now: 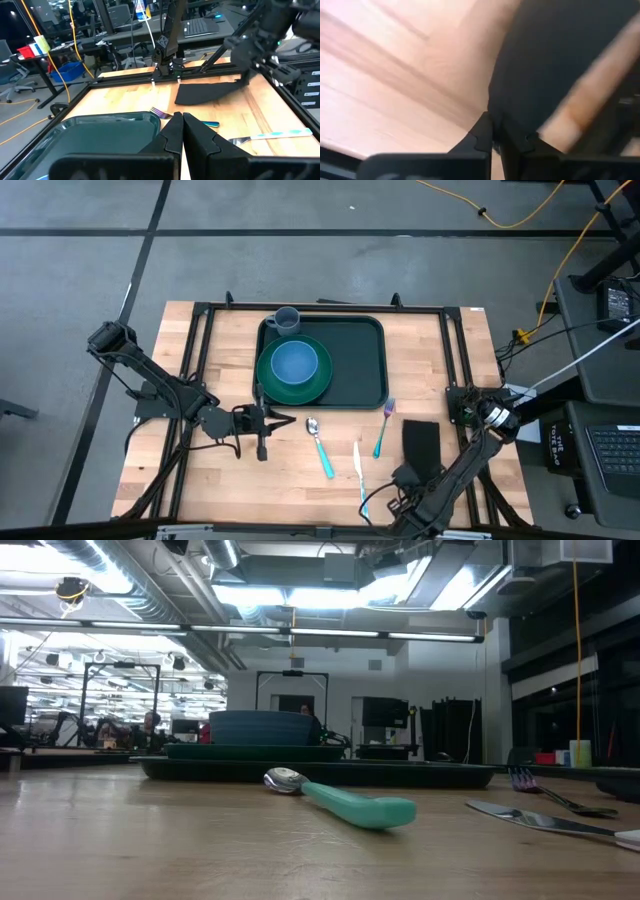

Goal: Set up tray
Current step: Put the black napkin to the right of the green plate on the black serving tray

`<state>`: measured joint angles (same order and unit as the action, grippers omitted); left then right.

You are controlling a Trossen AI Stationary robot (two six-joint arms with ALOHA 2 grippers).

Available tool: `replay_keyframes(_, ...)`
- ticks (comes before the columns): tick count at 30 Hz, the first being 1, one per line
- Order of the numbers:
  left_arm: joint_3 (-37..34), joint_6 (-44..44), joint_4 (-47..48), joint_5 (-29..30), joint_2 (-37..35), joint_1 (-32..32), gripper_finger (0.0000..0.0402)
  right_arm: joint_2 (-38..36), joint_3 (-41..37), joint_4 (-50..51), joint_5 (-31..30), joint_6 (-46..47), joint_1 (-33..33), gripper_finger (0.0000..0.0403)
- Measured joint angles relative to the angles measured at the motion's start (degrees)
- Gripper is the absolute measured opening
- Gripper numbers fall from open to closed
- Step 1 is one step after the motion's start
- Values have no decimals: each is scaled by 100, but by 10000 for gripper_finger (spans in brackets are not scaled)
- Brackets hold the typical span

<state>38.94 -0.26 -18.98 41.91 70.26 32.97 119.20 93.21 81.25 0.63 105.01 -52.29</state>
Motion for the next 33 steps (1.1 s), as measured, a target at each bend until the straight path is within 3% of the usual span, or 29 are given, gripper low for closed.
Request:
replay_keyframes(5, 0, 1, 0, 0, 0, -2, 6, -3, 541, 912, -12, -3, 0, 16)
replay_keyframes(11, 0, 38, 7, 0, 0, -2, 6, -147, 670, 880, -397, 95, -2, 16)
replay_keyframes(22, 0, 103, 22, 0, 0, -2, 6, -177, 837, 884, -414, 115, -2, 16)
replay_keyframes(33, 0, 105, 15, 0, 0, -2, 6, -177, 2102, 871, -1873, -846, 20, 16)
